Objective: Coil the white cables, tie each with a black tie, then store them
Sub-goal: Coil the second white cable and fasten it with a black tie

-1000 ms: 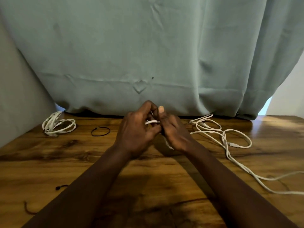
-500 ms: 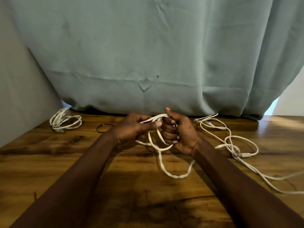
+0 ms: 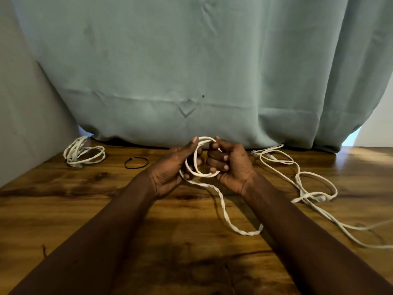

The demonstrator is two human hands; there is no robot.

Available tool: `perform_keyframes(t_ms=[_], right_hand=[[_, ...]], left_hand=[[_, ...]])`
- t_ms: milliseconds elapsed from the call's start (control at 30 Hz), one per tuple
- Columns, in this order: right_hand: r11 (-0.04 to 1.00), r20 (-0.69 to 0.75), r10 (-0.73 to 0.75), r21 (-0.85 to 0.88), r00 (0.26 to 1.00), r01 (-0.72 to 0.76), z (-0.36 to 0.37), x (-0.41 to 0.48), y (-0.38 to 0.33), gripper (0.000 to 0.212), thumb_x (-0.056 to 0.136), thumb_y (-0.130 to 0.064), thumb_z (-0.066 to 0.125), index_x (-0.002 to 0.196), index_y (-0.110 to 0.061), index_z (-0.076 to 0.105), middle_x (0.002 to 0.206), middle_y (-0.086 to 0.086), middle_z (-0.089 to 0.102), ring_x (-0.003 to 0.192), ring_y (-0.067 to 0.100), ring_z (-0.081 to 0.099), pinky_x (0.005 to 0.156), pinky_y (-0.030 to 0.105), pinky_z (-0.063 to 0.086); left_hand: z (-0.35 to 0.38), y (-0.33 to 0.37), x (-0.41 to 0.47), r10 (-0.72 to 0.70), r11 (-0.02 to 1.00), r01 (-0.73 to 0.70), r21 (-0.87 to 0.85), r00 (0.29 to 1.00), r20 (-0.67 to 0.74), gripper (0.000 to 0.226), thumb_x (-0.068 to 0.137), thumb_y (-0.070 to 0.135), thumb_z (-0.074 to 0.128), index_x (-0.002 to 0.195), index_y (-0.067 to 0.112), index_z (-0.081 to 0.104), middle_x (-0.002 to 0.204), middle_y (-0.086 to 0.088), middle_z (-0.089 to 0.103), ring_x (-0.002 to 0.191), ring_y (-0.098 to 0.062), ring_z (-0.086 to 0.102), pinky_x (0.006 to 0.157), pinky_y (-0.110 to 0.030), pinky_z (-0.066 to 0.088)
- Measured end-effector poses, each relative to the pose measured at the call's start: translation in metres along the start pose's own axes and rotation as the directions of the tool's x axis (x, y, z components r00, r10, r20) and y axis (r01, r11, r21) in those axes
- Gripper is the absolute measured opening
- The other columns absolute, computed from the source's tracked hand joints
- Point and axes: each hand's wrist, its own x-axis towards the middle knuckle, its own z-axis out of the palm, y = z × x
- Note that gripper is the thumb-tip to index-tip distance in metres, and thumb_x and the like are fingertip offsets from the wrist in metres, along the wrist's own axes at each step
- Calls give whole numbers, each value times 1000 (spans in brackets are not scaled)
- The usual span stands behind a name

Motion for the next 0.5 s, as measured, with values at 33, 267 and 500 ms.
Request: perform_keyframes(t_ms=[33, 267, 500], right_hand=[[1000, -21, -2, -24, 1000, 1, -1, -1, -2, 54, 106, -27, 36, 57, -18, 54, 37, -9, 26, 26, 5, 22, 38, 19, 29], [981, -47, 24, -192, 999, -33, -11, -9, -12, 47, 100, -44, 51, 60, -19, 46, 36, -8, 26, 27, 6, 22, 39, 22, 27], [994, 36, 61, -97, 997, -58, -12, -5, -3, 37, 108, -36, 43, 77, -16, 49, 41, -9, 32, 28, 5, 29, 42, 23, 41]], left_hand=[[1, 1, -2, -31, 999, 32, -25, 998, 48, 46, 85, 59, 71, 89, 14, 78, 75, -5, 68, 70, -20, 62, 74, -32, 46], [-4, -2, -9, -59, 995, 69, -78, 990, 125, 11, 83, 13, 70, 82, 15, 81, 76, -5, 71, 52, -4, 51, 42, -12, 36], [-10, 0, -8, -40, 999, 41, -24, 999, 32, 8, 80, 13, 71, 77, 14, 79, 75, -6, 70, 44, 0, 41, 38, -10, 28]])
